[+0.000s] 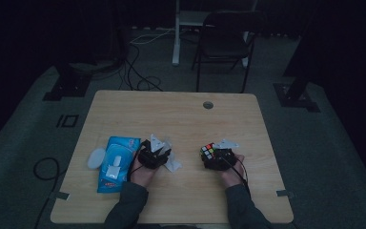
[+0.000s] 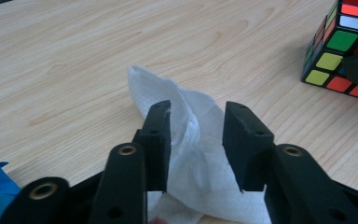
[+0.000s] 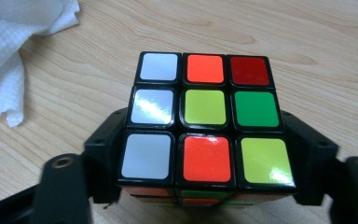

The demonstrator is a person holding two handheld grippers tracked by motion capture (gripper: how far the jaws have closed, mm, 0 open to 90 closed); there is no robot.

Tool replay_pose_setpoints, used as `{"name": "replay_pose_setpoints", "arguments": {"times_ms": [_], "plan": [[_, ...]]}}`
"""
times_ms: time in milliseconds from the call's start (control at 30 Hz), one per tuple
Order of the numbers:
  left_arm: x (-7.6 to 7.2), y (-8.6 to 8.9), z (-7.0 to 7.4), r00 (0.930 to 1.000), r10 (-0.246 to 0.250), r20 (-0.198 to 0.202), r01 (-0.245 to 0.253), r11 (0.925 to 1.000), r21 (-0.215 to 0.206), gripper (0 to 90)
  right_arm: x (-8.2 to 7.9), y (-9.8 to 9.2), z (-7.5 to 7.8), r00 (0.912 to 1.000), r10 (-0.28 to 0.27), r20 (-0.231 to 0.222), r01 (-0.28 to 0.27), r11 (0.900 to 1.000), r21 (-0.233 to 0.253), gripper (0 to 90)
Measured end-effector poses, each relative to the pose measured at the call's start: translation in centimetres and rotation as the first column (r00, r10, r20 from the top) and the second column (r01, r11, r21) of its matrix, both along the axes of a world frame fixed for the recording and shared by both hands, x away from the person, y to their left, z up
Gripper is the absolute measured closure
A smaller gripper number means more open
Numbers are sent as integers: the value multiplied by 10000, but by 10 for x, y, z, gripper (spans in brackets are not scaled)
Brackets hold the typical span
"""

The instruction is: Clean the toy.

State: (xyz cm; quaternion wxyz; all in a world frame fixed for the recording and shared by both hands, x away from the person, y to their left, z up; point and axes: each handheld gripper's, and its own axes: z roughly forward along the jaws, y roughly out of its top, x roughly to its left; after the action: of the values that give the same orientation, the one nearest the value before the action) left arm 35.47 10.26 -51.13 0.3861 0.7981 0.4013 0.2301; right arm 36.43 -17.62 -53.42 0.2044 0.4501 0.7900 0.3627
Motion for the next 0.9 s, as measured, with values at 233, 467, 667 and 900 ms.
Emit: {"name": "replay_pose_setpoints", "arguments": {"times_ms": [233, 467, 667, 900], "plan": [[-1, 1, 3, 10000, -2, 53, 3, 9999, -161, 578, 1, 3, 2, 9998, 183, -50, -183, 9998, 13, 149], [-2, 2, 6, 10000, 2, 85, 1, 9995, -327, 555, -1, 3, 7, 9997, 210, 117, -212, 9996, 172, 126], [-4, 4, 10, 9996, 139, 236, -128, 9989, -457, 536, -4, 2, 16, 9988, 216, 436, -232, 9991, 349, 123], [-4, 5, 11, 9994, 190, 292, -176, 9986, -505, 525, -7, 2, 23, 9974, 228, 677, -257, 9987, 432, 123]]}}
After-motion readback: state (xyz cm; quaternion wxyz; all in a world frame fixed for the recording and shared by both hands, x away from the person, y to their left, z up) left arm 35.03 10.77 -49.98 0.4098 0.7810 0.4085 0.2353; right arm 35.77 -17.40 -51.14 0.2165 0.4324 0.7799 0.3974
